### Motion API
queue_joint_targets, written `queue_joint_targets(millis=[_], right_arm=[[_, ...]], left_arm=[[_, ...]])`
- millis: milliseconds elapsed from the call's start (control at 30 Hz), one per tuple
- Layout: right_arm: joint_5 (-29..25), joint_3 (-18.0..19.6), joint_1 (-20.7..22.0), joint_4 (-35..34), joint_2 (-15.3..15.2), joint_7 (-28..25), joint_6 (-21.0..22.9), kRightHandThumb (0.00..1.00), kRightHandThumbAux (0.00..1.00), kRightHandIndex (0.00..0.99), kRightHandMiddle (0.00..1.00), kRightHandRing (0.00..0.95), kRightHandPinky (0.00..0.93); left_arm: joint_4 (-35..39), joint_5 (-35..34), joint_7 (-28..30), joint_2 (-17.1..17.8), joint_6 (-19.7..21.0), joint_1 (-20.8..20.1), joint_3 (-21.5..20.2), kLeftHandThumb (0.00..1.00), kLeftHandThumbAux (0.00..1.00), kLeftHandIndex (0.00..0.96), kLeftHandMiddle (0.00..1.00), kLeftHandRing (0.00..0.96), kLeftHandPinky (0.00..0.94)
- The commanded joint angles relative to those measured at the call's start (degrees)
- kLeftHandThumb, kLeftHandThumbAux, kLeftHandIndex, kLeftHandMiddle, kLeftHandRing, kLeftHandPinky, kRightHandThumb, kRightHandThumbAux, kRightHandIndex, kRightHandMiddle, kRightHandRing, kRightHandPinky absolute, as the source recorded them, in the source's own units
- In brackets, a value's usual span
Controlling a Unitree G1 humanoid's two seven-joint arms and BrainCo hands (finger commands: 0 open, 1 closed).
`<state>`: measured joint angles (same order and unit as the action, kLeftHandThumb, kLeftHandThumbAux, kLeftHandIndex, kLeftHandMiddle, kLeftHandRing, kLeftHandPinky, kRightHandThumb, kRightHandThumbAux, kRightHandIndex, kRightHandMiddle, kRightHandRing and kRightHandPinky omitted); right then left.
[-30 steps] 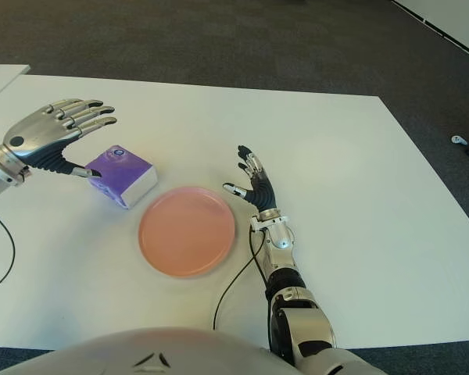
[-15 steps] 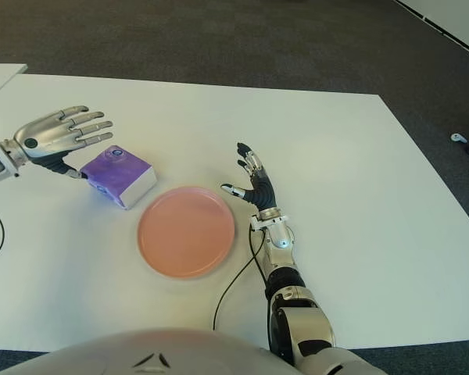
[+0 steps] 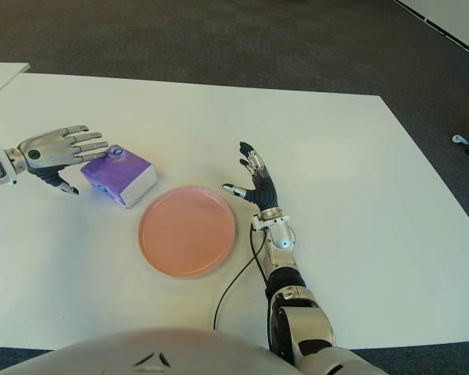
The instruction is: Put the tissue paper into the plate.
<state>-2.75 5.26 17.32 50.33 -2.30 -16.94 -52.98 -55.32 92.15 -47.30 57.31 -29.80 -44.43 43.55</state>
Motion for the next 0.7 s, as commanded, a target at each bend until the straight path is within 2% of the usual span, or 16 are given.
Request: queue_joint_targets(millis=[33, 233, 467, 700], right_arm=[[-0.93, 0.38, -12.20, 8.24, 2.95, 0.32, -2.05, 0.000, 0.844, 0.000, 0.000, 0.000, 0.000], [1.40, -0.42, -12.44, 7.19, 2.12, 3.15, 1.30, 0.000, 0.849, 0.000, 0.000, 0.000, 0.000], [0.29, -0.45, -12.55, 7.32, 2.09, 2.28, 2.26, 0.000, 0.849, 0.000, 0.000, 0.000, 0.000], [-1.62, 0.52, -12.30, 8.63, 2.81, 0.82, 4.27, 0.000, 0.845, 0.000, 0.000, 0.000, 0.000]], left_arm=[[-4.17, 0.12, -2.60, -2.19, 0.22, -2.50, 3.85, 0.328, 0.125, 0.000, 0.000, 0.000, 0.000], [-5.01, -2.87, -1.71, -2.57, -2.45, -3.06, 4.19, 0.352, 0.115, 0.000, 0.000, 0.000, 0.000], [-4.44, -6.54, -0.69, -2.26, -5.72, -2.52, 3.76, 0.380, 0.112, 0.000, 0.000, 0.000, 0.000], [7.88, -14.33, 4.10, 5.19, -13.80, -0.57, -0.61, 0.394, 0.113, 0.000, 0.000, 0.000, 0.000]])
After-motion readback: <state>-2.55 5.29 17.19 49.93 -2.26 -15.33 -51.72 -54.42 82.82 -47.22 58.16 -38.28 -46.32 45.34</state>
